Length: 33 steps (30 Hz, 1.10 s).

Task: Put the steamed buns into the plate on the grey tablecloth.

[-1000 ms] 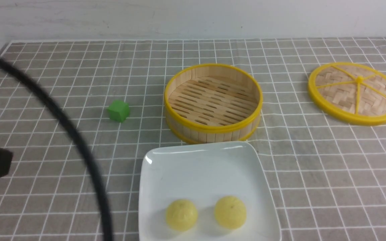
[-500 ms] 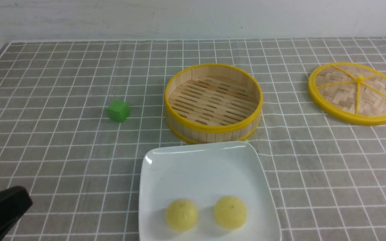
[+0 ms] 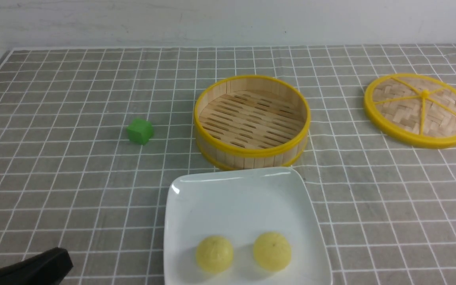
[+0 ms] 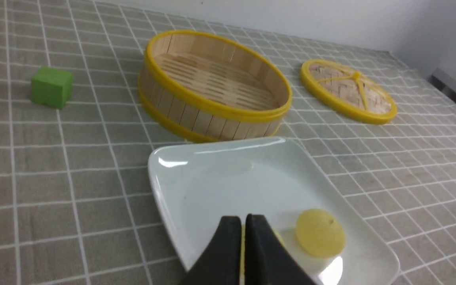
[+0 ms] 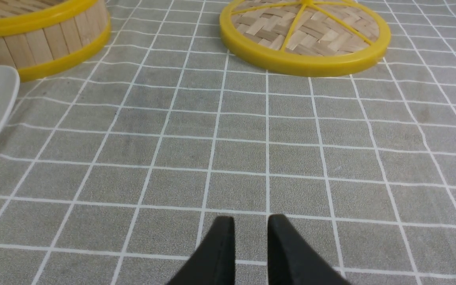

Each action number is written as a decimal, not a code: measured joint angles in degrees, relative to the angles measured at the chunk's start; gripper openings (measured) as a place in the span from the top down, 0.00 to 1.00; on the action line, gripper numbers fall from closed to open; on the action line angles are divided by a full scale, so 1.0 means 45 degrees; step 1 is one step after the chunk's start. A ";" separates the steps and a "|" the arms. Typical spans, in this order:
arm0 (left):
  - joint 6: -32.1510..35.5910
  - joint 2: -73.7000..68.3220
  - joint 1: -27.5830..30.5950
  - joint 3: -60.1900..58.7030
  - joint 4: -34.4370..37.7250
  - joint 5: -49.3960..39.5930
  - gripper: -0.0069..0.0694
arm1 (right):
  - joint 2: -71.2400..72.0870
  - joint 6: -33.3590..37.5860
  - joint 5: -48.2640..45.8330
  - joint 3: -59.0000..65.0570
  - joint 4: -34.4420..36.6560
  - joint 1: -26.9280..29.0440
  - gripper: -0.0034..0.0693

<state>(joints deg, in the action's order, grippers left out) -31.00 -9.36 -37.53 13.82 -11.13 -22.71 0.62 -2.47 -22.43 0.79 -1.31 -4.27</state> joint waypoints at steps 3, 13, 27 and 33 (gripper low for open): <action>0.0000 0.0016 0.0029 -0.0220 -0.0081 -0.0229 0.85 | 0.0000 0.0000 0.0000 0.0000 0.0000 0.0000 0.75; 0.1791 0.0604 0.4637 -0.2415 0.0760 0.1268 0.84 | 0.0000 0.0000 0.0000 0.0000 0.0000 0.0000 0.74; 0.2680 0.2234 0.7495 -0.3412 0.0023 0.0280 0.83 | 0.0000 0.0000 0.0000 0.0000 0.0014 0.0000 0.73; 0.2702 0.2238 0.7501 -0.3412 0.0010 0.0268 0.82 | 0.0000 0.0000 0.0000 0.0000 0.0014 0.0000 0.71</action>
<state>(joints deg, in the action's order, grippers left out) -18.84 0.71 -3.78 -1.53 -11.08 -21.51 0.62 -2.47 -22.43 0.79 -1.25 -4.27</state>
